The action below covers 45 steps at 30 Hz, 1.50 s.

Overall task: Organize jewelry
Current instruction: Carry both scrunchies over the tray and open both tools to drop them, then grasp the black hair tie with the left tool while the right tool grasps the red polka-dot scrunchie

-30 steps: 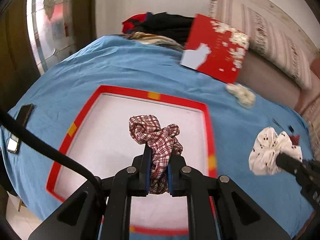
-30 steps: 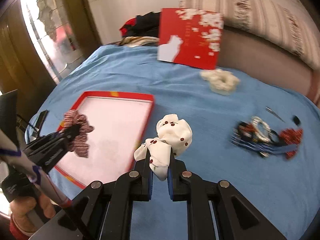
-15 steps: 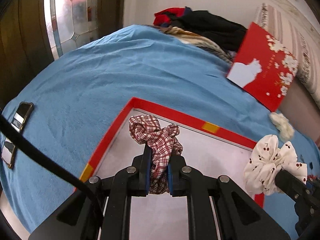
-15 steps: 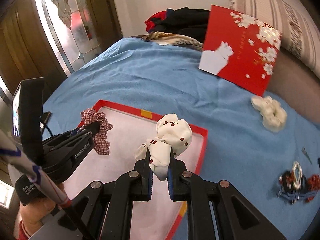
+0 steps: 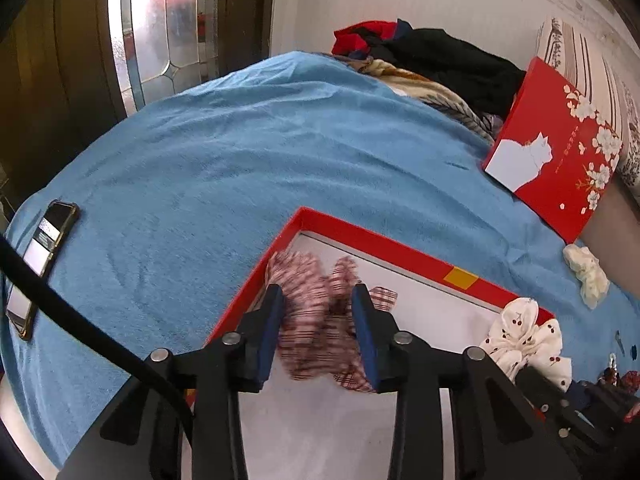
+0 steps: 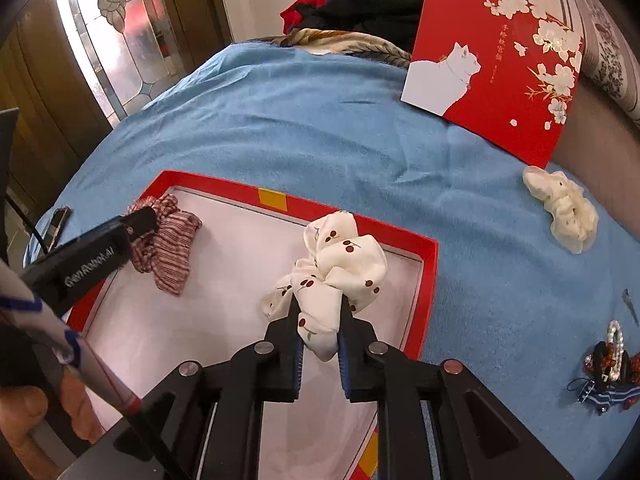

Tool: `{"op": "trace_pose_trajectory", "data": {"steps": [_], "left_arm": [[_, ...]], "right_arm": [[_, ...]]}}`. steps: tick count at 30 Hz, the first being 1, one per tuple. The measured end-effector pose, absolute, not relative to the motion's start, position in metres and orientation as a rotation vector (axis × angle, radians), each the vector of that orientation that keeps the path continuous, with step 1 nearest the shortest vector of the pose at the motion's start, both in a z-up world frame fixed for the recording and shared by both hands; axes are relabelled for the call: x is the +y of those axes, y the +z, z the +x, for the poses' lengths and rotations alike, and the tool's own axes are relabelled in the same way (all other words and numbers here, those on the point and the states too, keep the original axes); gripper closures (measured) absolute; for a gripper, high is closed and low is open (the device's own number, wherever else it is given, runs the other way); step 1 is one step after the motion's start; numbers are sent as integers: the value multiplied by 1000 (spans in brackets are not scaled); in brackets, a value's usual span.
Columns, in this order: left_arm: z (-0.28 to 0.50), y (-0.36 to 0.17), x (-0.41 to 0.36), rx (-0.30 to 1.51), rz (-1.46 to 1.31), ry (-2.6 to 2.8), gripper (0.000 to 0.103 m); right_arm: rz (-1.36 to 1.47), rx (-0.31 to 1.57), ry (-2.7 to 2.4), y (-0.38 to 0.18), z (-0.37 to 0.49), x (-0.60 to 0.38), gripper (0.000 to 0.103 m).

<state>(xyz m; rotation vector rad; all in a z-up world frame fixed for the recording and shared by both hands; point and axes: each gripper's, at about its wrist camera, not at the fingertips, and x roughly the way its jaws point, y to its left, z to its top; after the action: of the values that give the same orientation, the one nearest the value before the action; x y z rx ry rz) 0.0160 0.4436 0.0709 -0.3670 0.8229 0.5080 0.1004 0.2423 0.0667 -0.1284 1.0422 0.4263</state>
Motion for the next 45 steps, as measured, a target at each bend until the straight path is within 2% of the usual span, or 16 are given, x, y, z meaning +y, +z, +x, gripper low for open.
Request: {"op": "trace_pose_trajectory", "data": {"steps": [2,4,10,13,24,37,45], "left_arm": [[14,74,442,811,-368,508,63],[12,77,440,801,-369,509,61],[1,95,434,765,-376,502,54],[-6,104,427,749,-376,497,49],[-22,120,370,748,-306,407,46],[-29,113,250,807,-169,142,46],[9,94,177,922,-188,-33,46]], "right_arm": [[-119,1039,430,69,99,241,69],[-111,1030,430,73,96,239,59],[-114,1001,424,85,85,232,49],[-87,1001,415,90,81,223,48],[-12,972,312,114,42,143,45],[117,1009,-36,102,-30,-79,43],[240,992,-118,85,-38,-150,43]]}}
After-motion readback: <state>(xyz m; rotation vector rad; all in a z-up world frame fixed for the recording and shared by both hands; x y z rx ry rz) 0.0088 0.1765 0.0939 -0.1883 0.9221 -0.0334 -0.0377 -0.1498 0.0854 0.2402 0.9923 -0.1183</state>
